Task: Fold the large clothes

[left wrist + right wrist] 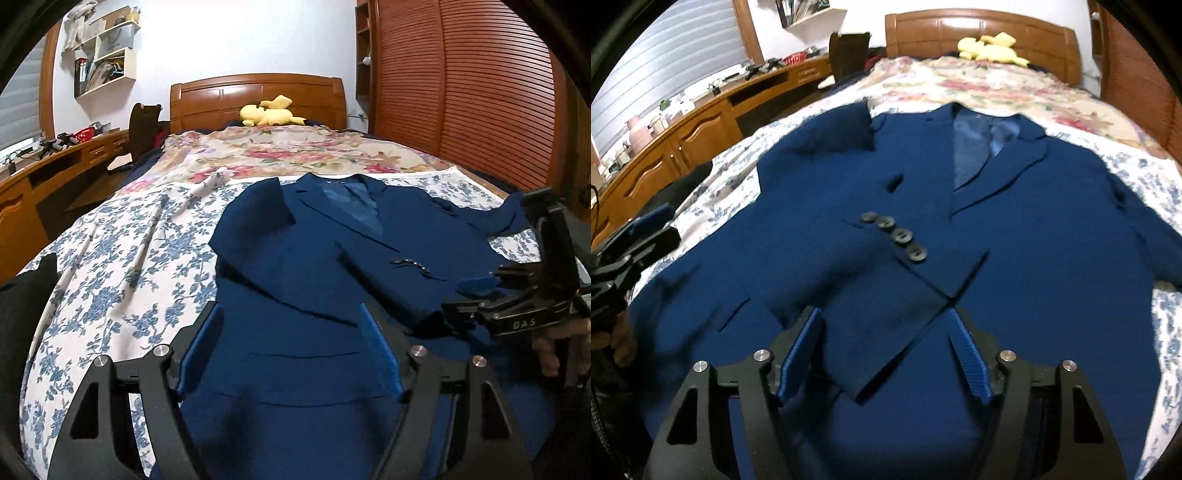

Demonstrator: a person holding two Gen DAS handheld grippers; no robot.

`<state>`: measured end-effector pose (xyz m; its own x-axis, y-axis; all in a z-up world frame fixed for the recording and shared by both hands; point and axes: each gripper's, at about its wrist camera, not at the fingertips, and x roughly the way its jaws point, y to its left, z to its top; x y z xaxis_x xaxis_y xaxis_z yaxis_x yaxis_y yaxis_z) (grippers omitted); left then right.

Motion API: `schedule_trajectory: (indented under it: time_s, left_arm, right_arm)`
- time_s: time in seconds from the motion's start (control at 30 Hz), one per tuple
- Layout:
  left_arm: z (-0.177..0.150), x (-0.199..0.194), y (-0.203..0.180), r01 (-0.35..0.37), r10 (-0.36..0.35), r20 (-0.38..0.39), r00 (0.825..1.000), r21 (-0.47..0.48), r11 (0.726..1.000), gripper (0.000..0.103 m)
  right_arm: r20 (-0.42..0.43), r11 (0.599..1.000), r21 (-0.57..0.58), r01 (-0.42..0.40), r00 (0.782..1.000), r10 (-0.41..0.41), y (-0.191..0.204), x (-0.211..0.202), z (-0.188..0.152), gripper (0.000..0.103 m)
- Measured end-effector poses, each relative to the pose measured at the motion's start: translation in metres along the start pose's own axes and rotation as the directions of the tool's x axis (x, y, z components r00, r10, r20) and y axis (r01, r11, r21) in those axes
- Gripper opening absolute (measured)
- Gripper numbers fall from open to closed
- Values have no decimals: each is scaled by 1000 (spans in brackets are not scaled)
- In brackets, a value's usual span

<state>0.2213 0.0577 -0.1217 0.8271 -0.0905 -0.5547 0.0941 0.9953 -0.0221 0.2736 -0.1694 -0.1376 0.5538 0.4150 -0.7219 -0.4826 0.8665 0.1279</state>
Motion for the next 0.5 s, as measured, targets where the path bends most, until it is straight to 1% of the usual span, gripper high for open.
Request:
schedule_trajectory:
  time_s: [0.03,0.1,0.13,0.17,0.2,0.27,0.33,0.4,0.5]
  left_arm:
    - [-1,0,1,0,0,-2,1000,-1,1000,76]
    - [-3,0,2,3,-3,-8,1000,-5,1000,76]
    - [-3,0,2,4,-4,-8,1000,-5,1000,76]
    - [-4,0,2,4,-4,-10,1000,-4,1000,76]
    - [-4,0,2,3,-3,-11,1000,-2,1000,76]
    - [-6,2,1,3,-3,-17,1000,-2,1000,76]
    - [-6,3,2,3,-3,-23,1000,-4,1000,76]
    - [-6,5,2,1,-1,-27,1000,-6,1000,76]
    - [-5,5,1,11,-11,-27,1000,-11,1000,76]
  right_arm:
    - [-15,1000,-2,4,1000,-4,0,6,0,68]
    - [-17,1000,-5,13,1000,-13,-1,11,1,67]
    - [-13,1000,-12,12,1000,-12,-1,10,1,61]
    - [-9,1000,-20,6,1000,-6,2,12,2,50]
    - [-6,1000,-30,3,1000,-3,3,12,2,44]
    - [10,998,-57,10,1000,-9,10,13,1,21]
    - [39,997,-73,23,999,-20,13,7,-1,13]
    - [107,997,-66,42,994,-35,12,-7,-2,10]
    - [222,996,-47,79,973,-67,10,-44,-4,9]
